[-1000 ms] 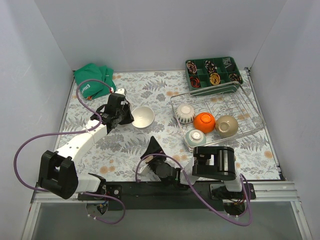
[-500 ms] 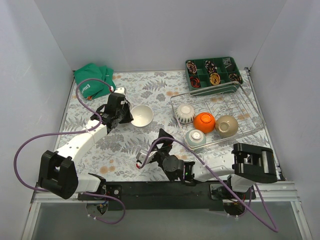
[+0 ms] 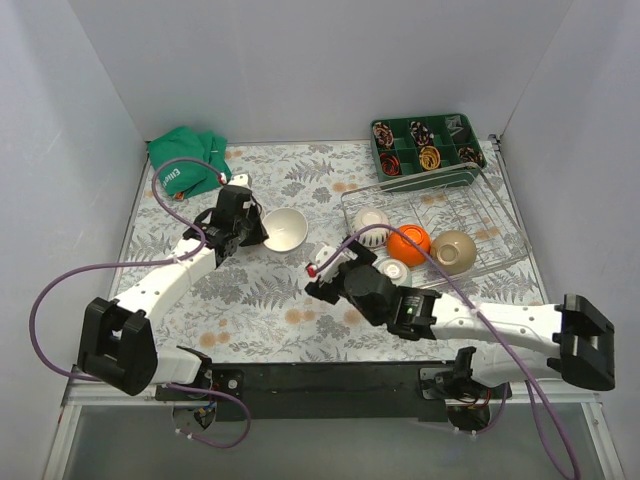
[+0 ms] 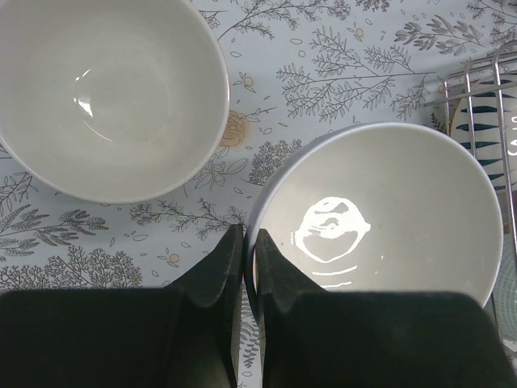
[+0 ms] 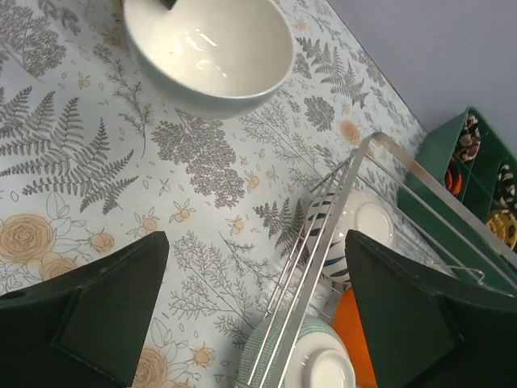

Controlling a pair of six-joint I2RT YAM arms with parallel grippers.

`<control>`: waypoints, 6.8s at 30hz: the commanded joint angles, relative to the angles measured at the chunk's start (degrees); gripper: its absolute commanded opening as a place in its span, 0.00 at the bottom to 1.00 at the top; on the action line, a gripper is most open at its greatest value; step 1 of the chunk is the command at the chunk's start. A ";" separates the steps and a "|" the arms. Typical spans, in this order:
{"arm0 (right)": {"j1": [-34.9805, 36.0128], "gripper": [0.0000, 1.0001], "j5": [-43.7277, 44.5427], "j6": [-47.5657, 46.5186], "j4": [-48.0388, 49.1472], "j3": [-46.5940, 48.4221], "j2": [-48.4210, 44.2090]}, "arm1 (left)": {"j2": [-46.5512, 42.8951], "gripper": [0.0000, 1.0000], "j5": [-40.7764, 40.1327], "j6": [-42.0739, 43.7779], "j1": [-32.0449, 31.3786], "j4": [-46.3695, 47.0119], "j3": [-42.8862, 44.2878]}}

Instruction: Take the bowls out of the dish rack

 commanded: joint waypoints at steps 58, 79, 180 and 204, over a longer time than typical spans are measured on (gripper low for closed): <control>-40.36 0.98 -16.16 30.47 -30.77 1.18 -16.41 | -11.77 0.98 -8.85 -0.03 -7.10 2.82 0.39; -69.19 0.99 -30.75 32.14 -33.06 2.85 -15.18 | -27.78 0.98 -9.55 6.66 -7.01 3.70 -12.44; -93.11 0.50 -81.03 0.15 -41.85 9.00 2.49 | -40.96 0.98 -10.88 12.20 -13.25 7.47 -18.51; -86.35 0.01 -68.82 6.83 -38.43 14.80 -10.42 | -39.21 0.98 -11.31 11.58 -12.90 6.95 -18.16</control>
